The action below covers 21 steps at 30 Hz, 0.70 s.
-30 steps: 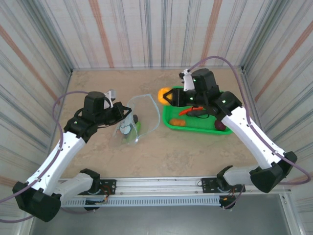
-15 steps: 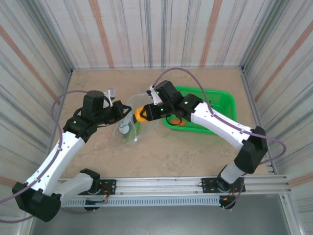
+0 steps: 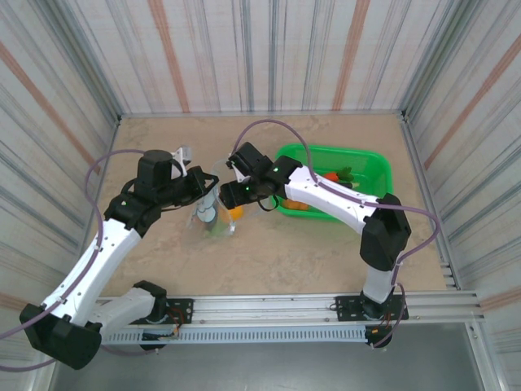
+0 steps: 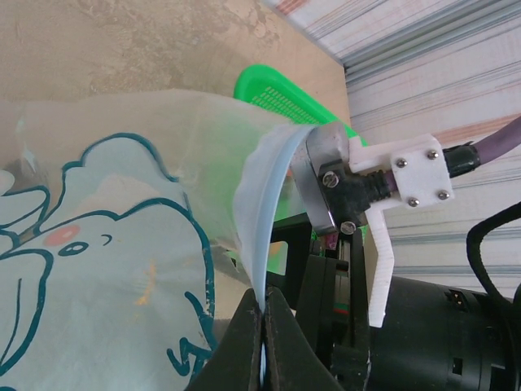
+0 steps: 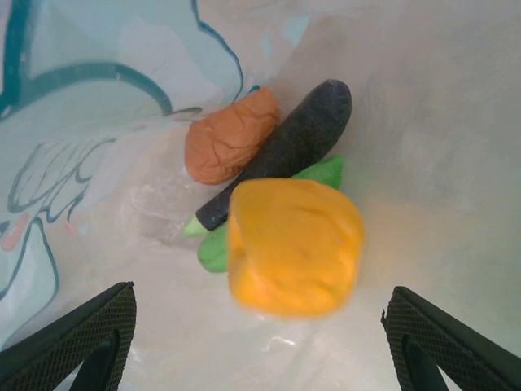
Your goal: Place the food in the zip-top bag and seal the zipper
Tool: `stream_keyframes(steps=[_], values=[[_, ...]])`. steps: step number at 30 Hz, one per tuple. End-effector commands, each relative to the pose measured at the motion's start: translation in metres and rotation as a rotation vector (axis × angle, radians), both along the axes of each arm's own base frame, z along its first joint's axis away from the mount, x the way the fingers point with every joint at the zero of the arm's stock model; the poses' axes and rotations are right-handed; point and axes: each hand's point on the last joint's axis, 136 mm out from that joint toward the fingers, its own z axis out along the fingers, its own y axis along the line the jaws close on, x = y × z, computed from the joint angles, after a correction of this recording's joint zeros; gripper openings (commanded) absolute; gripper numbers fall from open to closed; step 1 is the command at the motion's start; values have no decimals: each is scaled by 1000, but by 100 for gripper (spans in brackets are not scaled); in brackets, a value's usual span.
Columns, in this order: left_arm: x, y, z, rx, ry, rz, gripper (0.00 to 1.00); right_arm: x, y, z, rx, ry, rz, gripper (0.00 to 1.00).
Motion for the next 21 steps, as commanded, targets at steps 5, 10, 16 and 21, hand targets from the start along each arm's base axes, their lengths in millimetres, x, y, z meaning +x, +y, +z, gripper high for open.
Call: stream_keyframes(steps=[5, 10, 16, 21], values=[[1, 7, 21, -25, -57, 32, 0, -2, -4, 27, 21, -53, 5, 80], [1, 11, 16, -5, -49, 50, 0, -4, -8, 58, 115, -67, 1, 70], [-1, 21, 10, 26, -51, 84, 0, 6, -37, 106, 216, -142, -78, 51], [-5, 25, 9, 37, -50, 93, 0, 24, -98, 105, 187, -157, -234, 40]])
